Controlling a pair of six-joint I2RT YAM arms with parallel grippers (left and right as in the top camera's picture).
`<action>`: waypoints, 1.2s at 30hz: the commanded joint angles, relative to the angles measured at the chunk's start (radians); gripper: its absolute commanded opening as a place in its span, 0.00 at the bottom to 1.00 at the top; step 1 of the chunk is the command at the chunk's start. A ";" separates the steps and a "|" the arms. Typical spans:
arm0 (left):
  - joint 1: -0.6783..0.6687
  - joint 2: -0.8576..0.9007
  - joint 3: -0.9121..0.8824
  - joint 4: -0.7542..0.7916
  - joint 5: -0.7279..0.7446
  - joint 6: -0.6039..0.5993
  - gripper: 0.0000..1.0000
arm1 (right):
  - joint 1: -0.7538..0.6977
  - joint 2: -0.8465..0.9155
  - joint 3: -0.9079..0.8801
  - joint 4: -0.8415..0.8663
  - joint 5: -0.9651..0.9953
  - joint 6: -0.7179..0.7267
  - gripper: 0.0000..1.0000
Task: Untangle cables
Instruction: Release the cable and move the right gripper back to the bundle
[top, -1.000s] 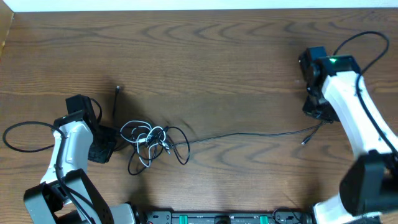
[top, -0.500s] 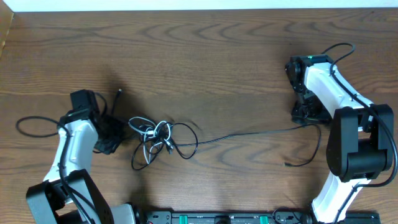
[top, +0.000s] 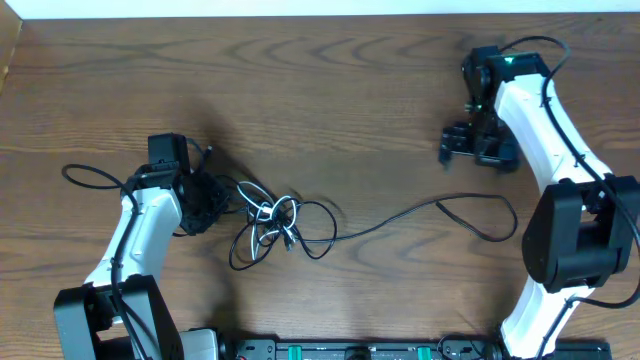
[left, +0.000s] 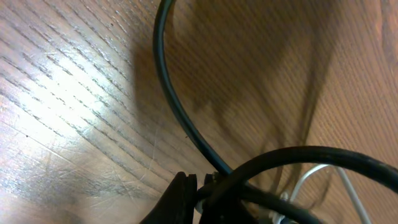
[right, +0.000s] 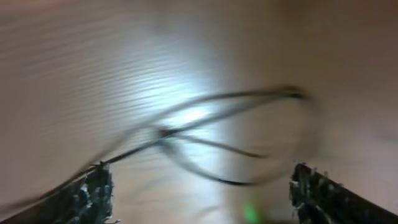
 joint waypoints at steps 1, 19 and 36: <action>-0.002 0.003 -0.006 0.002 -0.010 0.018 0.13 | 0.048 -0.004 -0.003 0.068 -0.409 -0.125 0.84; -0.002 0.003 -0.006 0.002 -0.010 0.018 0.13 | 0.457 -0.004 -0.043 0.566 -0.582 0.372 0.17; -0.002 0.003 -0.006 0.002 -0.010 0.018 0.13 | 0.719 -0.004 -0.089 0.549 -0.022 0.751 0.46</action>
